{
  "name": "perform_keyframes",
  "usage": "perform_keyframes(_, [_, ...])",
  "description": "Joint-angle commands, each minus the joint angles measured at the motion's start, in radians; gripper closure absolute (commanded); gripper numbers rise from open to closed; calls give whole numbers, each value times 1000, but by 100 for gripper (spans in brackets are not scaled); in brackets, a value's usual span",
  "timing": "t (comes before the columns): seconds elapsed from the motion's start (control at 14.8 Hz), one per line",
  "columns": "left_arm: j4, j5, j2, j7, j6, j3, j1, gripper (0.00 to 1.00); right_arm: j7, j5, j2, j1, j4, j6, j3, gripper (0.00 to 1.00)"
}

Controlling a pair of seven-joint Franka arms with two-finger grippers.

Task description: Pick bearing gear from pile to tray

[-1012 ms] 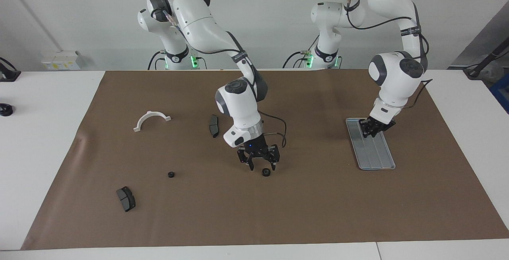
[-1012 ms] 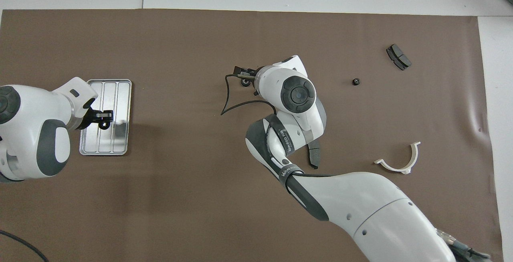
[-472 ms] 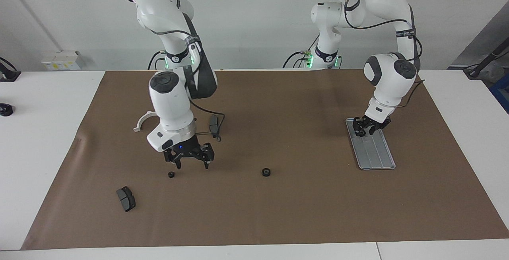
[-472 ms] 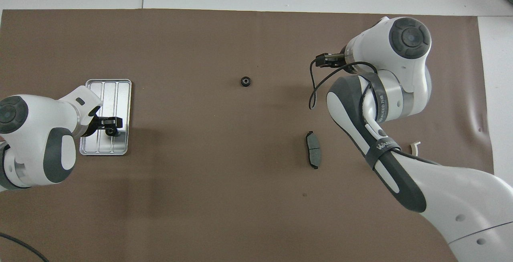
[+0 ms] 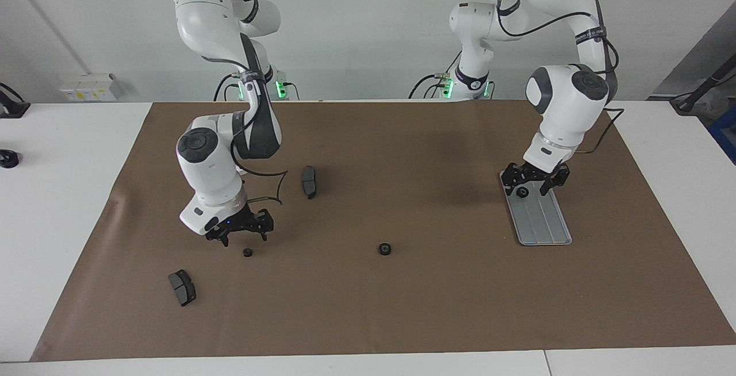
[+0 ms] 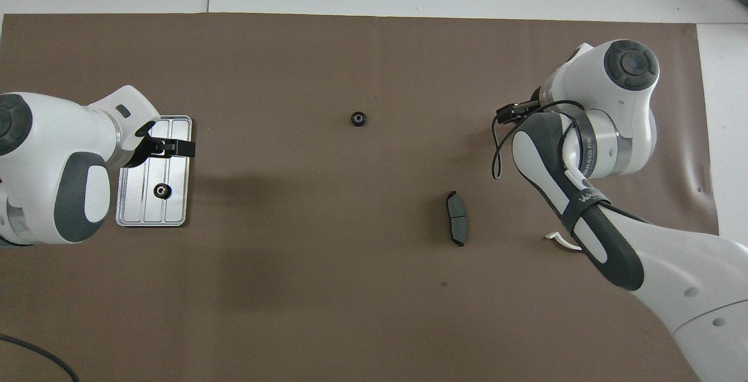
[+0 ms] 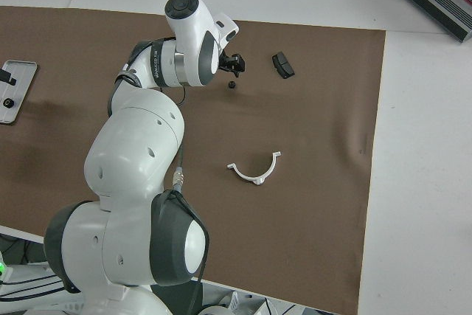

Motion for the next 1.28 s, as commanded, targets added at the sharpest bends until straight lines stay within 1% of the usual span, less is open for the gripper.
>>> perform_keyframes(0.0, [114,6,64,6,-34,12,-72,0,-32,4,24,-17,-22,67,16,0])
perform_keyframes(0.13, [146,3,87,-36,-34,13,-129,0,-32,4,32,-17,-29,68,16,0])
perform_keyframes(0.27, [200,3,137,-117,-29,13,-194,0,-32,4,33,-26,-29,82,16,17])
perform_keyframes(0.4, [278,0,205,-184,-31,13,-235,0,-29,4,43,-30,-29,90,16,35])
perform_keyframes(0.54, [376,-3,292,-266,-34,16,-280,0,-26,5,43,-30,-29,90,16,50])
perform_keyframes(0.61, [413,-3,326,-307,-32,13,-294,0,-25,7,44,-30,-29,91,16,54])
perform_keyframes(0.81, [497,-5,410,-398,-25,13,-329,0,-23,7,46,-30,-32,93,16,58])
perform_keyframes(0.94, [555,-5,475,-465,-9,13,-353,0,-23,8,44,-31,-51,119,16,58])
perform_keyframes(1.08, [556,-11,480,-476,12,10,-360,0,-22,8,46,-31,-58,133,16,59])
perform_keyframes(1.15, [554,-23,483,-478,37,10,-364,0,-22,8,44,-31,-58,134,16,64])
perform_keyframes(1.21, [553,-37,486,-478,69,10,-375,0,-22,10,44,-31,-58,134,16,73])
